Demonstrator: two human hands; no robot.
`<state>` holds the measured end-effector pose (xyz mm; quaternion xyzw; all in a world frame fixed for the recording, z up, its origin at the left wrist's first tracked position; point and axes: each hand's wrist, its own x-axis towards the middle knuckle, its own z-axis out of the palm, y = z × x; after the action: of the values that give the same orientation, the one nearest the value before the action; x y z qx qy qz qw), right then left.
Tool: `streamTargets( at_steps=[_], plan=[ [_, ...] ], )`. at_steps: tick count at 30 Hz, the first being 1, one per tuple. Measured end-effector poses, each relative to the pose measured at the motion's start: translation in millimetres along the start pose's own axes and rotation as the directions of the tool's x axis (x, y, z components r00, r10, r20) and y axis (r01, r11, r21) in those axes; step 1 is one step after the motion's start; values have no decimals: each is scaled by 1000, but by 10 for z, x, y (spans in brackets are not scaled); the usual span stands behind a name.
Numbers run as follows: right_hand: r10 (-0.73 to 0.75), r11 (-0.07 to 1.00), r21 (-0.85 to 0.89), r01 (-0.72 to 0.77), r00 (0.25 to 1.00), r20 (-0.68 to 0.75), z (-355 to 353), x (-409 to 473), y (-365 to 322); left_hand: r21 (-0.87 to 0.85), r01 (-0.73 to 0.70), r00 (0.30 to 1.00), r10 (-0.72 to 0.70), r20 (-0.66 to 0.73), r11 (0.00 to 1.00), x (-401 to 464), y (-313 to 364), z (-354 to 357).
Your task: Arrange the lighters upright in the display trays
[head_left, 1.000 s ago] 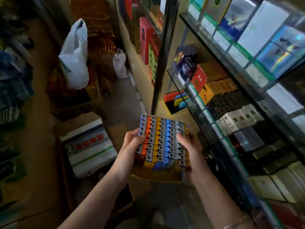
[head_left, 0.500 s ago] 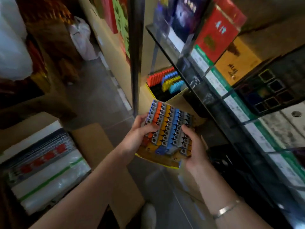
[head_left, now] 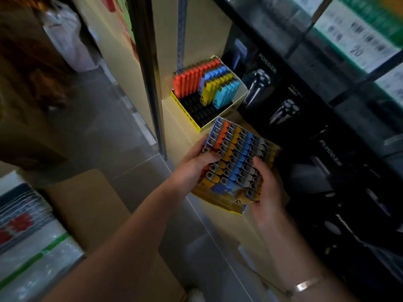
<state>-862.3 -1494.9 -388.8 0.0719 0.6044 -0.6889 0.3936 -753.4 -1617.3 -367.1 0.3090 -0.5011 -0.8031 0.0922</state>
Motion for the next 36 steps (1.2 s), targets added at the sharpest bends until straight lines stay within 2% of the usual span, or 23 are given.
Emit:
streamTargets(
  at_steps=[5,7,9,10,12,15,19,24,27,29,32,36],
  plan=[
    [-80,995,36,88,978,-191,110,-64,12,123,53,969,-22,-245,991,40,14,0],
    [-108,991,41,124,956,-274,163,-96,26,69,59,900,-23,-435,996,-99,-97,7],
    [-122,988,50,146,937,-328,212,-121,39,-95,59,785,-105,-610,994,-232,-245,12],
    [-122,987,55,148,934,-337,219,-132,56,-225,67,769,-194,-609,972,-277,-318,19],
    [-114,989,57,139,943,-313,218,-167,98,-431,63,817,-294,-495,900,-327,-422,65],
    [-111,989,63,130,963,-244,178,-214,206,-490,2,867,-246,-434,871,-331,-455,110],
    [-220,969,59,238,951,-217,180,-226,319,-475,-99,883,-143,-447,875,-185,-389,92],
    [-437,884,-246,398,890,-131,185,-203,405,-443,-169,895,-51,-443,881,71,-257,17],
    [-461,817,-376,438,887,31,220,-127,435,-350,-184,906,21,-423,919,178,-229,16],
    [-484,766,-448,461,872,69,263,-75,426,-277,-185,911,59,-407,943,208,-232,23],
    [-552,703,-512,492,833,43,320,-25,397,-163,-155,923,84,-376,974,204,-234,55],
    [-582,664,-570,483,813,11,302,38,432,-139,-146,933,90,-347,979,246,-232,31]
  ],
)
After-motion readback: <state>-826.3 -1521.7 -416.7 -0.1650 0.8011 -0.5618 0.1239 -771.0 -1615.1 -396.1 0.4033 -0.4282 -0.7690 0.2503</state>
